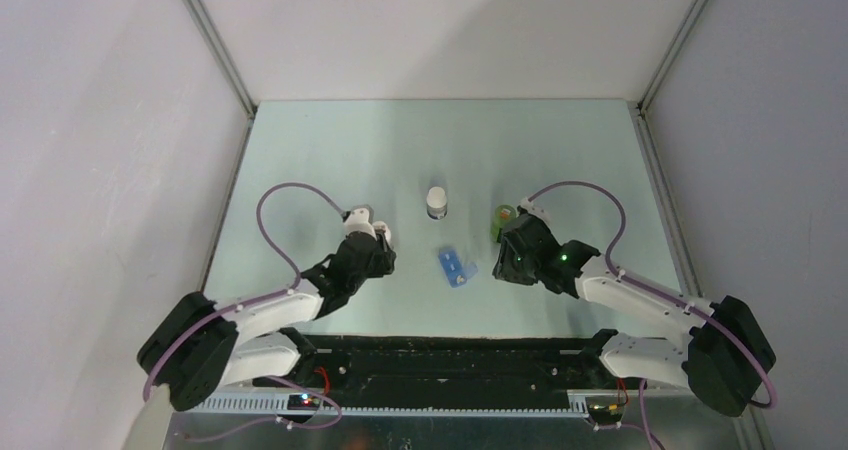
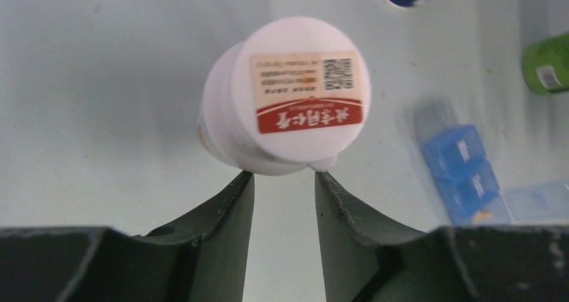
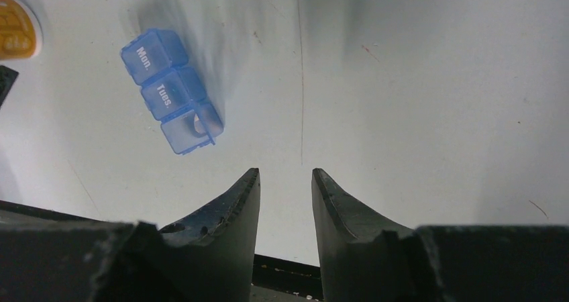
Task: Sort the pills into containers
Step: Move the pill bottle to the center of the board.
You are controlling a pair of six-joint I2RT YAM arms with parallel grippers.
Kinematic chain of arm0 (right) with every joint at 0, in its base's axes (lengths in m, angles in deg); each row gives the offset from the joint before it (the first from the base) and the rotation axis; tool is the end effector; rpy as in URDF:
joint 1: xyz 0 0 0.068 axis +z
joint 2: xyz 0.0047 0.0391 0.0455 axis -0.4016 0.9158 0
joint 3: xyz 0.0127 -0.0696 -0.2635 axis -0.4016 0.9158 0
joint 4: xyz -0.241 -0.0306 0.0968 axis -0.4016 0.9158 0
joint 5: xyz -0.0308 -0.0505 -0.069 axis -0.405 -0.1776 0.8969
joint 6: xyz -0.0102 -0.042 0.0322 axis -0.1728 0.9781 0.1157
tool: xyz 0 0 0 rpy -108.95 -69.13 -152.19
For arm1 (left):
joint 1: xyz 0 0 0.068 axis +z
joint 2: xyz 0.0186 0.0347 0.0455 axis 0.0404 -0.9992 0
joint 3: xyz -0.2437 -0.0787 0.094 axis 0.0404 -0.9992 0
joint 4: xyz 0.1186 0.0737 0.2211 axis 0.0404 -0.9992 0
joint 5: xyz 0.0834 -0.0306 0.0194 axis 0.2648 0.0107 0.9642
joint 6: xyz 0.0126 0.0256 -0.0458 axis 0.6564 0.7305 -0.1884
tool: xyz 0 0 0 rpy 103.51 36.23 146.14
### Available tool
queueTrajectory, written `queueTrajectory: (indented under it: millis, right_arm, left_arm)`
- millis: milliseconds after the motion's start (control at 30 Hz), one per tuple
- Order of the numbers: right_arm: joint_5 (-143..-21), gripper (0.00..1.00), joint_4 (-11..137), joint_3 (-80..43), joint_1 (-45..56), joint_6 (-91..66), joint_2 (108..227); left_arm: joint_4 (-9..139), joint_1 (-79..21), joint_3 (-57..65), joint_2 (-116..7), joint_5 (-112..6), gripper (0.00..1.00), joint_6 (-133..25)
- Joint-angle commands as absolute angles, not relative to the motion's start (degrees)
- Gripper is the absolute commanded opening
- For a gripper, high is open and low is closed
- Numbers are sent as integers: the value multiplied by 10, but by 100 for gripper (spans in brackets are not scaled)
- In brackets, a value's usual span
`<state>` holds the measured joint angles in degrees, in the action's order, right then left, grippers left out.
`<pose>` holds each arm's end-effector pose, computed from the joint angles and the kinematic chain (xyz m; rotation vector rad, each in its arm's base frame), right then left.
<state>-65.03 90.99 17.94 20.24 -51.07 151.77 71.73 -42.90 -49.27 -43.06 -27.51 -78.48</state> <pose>0.1625 0.1480 0.2110 0.1043 2.5512 0.4196 0.1643 -0.1268 0.1567 -0.0892 2.1982 -0.4368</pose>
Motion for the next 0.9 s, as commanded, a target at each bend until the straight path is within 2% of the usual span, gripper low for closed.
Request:
queueTrajectory:
  millis: [0, 233, 400, 467, 733, 867]
  right_arm:
    - [-648, 38, 896, 189, 194, -519, 1500]
    - [-663, 35, 879, 195, 193, -513, 1514]
    - [-677, 31, 851, 195, 192, -510, 1540]
    - [-681, 31, 841, 195, 192, -511, 1548]
    - [-676, 29, 823, 195, 191, -521, 1577]
    - [-675, 30, 817, 195, 189, -522, 1581]
  left_arm:
    - [768, -398, -460, -473, -225, 43, -756]
    - [819, -345, -432, -544, -256, 37, -760]
    - [835, -336, -415, -570, -314, 36, -771]
    - [850, -346, -432, -555, -344, 39, -793]
    - [864, -437, -459, -501, -392, 72, -912]
    - [904, -458, -463, -501, -417, 76, -972]
